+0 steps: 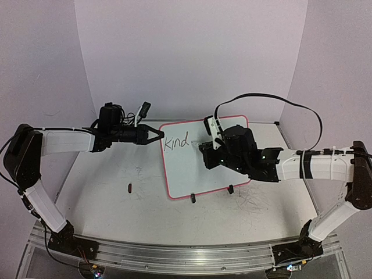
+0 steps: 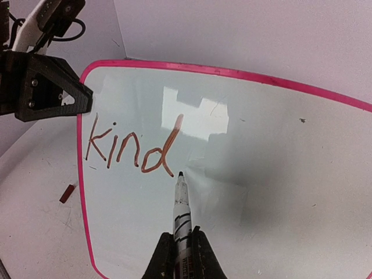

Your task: Write a sentence on the whiteboard

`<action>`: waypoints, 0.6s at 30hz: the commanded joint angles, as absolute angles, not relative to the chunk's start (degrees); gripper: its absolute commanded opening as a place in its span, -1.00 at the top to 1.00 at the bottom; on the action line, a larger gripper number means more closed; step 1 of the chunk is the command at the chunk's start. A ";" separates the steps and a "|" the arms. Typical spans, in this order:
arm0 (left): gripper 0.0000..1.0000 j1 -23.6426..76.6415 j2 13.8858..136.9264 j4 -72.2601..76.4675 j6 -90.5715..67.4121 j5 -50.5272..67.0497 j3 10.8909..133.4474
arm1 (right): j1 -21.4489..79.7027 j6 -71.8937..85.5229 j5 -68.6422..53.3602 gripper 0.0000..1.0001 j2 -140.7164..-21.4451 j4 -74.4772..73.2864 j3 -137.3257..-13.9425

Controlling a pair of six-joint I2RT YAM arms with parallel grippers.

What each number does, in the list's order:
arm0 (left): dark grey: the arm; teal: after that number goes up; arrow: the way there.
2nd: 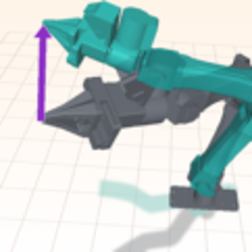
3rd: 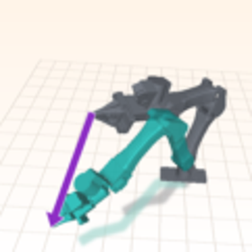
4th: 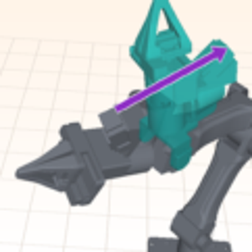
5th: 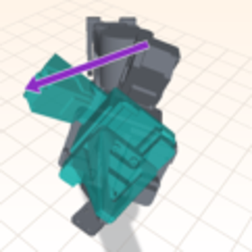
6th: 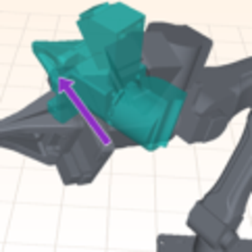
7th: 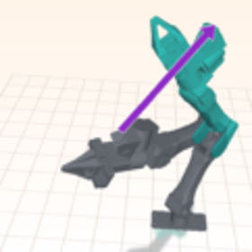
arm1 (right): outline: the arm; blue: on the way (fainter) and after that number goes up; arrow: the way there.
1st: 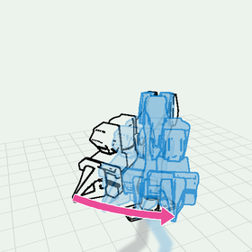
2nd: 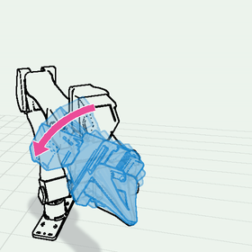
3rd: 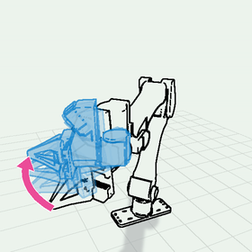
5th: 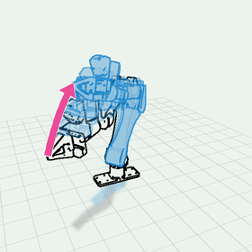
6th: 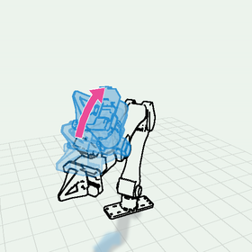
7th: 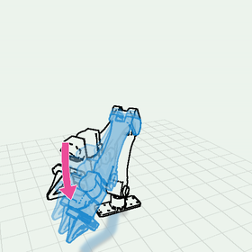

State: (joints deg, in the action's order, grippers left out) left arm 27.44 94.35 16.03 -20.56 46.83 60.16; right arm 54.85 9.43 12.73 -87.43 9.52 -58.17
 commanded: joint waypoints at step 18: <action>1.00 27.82 92.20 16.96 -19.07 47.03 60.17 | 54.01 6.05 12.07 1.00 -90.30 12.97 -63.00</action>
